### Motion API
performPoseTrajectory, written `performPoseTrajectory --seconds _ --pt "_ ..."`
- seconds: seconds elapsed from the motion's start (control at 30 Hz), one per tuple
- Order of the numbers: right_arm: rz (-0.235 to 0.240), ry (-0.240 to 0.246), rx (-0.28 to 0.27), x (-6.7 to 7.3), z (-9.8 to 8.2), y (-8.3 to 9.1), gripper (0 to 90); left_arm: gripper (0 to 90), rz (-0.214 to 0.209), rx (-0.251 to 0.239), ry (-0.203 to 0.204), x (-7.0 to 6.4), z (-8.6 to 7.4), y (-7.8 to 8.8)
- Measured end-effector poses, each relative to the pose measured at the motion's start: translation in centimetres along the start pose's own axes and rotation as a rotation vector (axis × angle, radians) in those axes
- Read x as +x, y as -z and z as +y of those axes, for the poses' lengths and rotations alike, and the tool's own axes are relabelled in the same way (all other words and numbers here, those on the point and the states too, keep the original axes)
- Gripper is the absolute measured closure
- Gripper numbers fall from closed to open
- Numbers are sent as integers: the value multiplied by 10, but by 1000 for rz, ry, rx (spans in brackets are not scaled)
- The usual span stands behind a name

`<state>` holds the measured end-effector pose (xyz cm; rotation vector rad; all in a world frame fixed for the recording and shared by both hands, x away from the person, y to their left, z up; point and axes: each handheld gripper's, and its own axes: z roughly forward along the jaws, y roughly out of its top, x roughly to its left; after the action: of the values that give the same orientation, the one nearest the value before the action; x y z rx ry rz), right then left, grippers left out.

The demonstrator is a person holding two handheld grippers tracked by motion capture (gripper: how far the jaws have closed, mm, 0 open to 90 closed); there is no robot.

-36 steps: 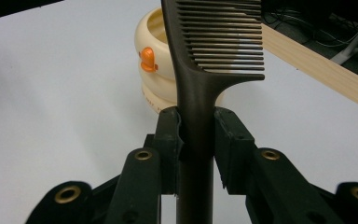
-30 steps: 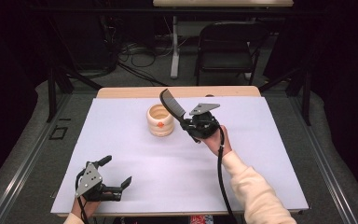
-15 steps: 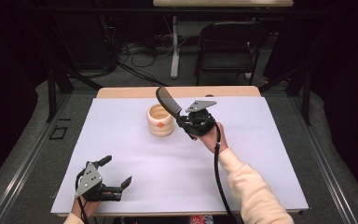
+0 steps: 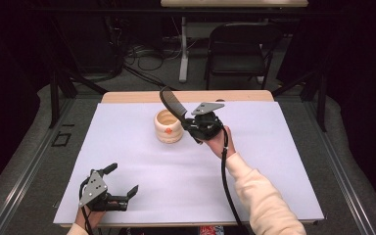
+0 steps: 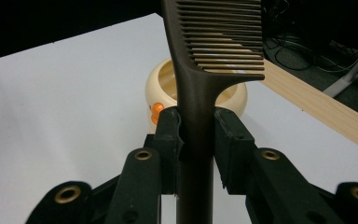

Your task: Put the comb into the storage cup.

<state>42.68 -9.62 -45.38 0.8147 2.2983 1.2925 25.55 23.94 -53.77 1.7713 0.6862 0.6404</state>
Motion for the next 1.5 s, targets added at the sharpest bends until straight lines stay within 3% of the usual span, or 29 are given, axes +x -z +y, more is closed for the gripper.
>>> performPoseTrajectory --seconds 1.5 --pt "-11 -5 -96 -1 26 -20 722 1 0 -4 -2 0 0 0"
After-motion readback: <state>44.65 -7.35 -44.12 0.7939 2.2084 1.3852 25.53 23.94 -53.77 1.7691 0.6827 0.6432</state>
